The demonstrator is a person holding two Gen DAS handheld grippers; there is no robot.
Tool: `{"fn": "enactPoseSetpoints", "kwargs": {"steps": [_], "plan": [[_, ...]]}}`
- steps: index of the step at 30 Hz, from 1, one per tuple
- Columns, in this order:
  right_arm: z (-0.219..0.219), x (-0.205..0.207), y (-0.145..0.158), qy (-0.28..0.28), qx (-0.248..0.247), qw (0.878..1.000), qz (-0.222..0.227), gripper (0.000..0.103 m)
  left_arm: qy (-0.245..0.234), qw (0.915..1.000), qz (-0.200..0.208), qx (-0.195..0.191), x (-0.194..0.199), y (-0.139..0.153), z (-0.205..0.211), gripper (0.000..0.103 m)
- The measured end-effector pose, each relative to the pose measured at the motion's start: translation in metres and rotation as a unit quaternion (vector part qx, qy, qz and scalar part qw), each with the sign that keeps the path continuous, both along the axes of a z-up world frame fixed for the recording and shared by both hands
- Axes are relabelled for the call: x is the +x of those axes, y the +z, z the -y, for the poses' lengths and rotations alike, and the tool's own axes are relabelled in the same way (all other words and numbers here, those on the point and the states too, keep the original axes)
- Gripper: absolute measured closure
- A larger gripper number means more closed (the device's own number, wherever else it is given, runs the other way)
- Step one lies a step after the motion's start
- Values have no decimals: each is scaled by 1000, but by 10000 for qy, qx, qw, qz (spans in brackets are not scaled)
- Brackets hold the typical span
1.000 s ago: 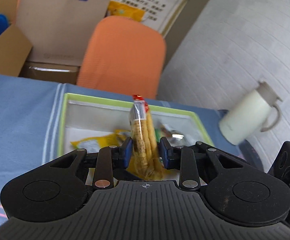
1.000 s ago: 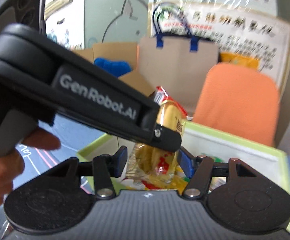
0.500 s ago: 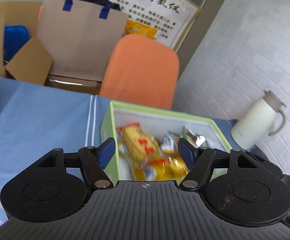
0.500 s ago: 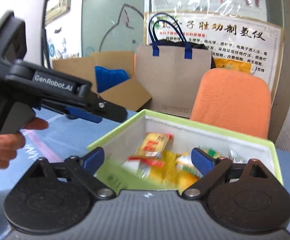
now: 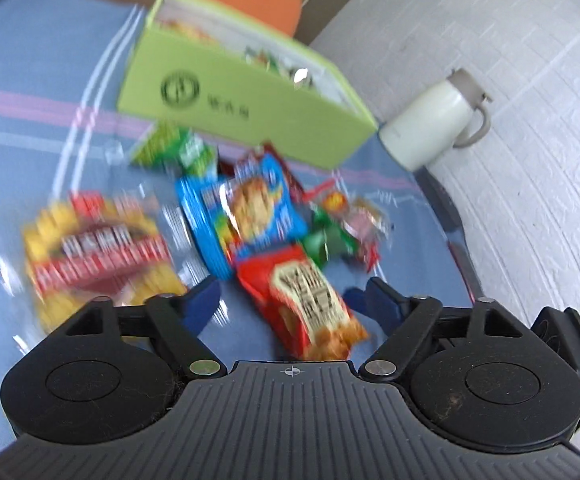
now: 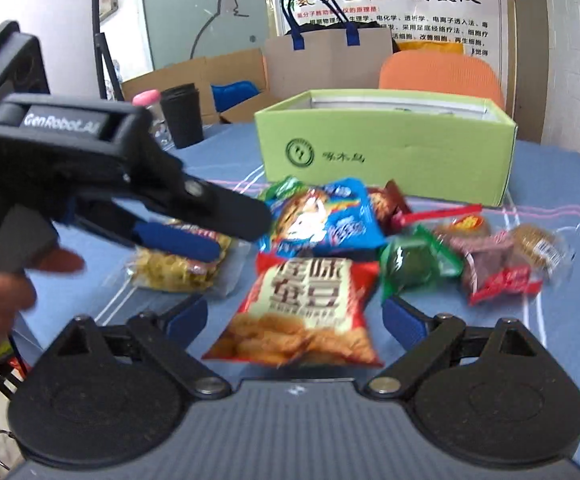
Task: Organize snacks
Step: 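Grasp the red broad-bean snack bag with the left gripper, then lower the red bean bag into the green box and open the left gripper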
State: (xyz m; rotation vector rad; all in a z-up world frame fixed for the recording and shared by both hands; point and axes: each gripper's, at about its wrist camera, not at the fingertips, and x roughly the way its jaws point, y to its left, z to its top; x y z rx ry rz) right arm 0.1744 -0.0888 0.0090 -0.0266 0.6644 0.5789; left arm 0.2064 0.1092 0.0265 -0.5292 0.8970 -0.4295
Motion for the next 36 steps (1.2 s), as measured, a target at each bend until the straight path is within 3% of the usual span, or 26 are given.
{"fn": "enactPoseSetpoints", "kwargs": {"steps": [5,8,11,19,20,21,24,27,30,36], "plan": [[-12,-4,-9,78,-183,9998,38,9,100,9997,-187,90,8,-12,24,28],[-14,-14,-15,137,-147,9998,23,9,90,9995,-182,238,5,-19,33,37],[-14,-23,-15,214,-224,9995,93,9,3,9992,-166,373,0,-21,39,57],[-9,-7,-17,47,-1,10000,41,9,-3,9993,-237,275,10,-23,38,52],[-10,-9,-17,67,-44,9999,106,14,-11,9993,-198,317,8,-23,38,55],[-11,-13,-16,105,-90,9998,172,19,-20,9991,-173,399,7,-23,40,69],[-10,-23,-12,100,-99,9998,130,22,-40,9993,-228,277,-2,-24,36,82],[-7,-31,4,58,-99,9996,257,22,-73,9998,-194,68,-11,-17,32,83],[-10,-27,30,55,-159,9979,619,22,-83,9999,121,-50,-11,5,28,83],[-31,29,72,233,-254,9912,1277,22,97,9964,844,-61,25,53,9,83]]}}
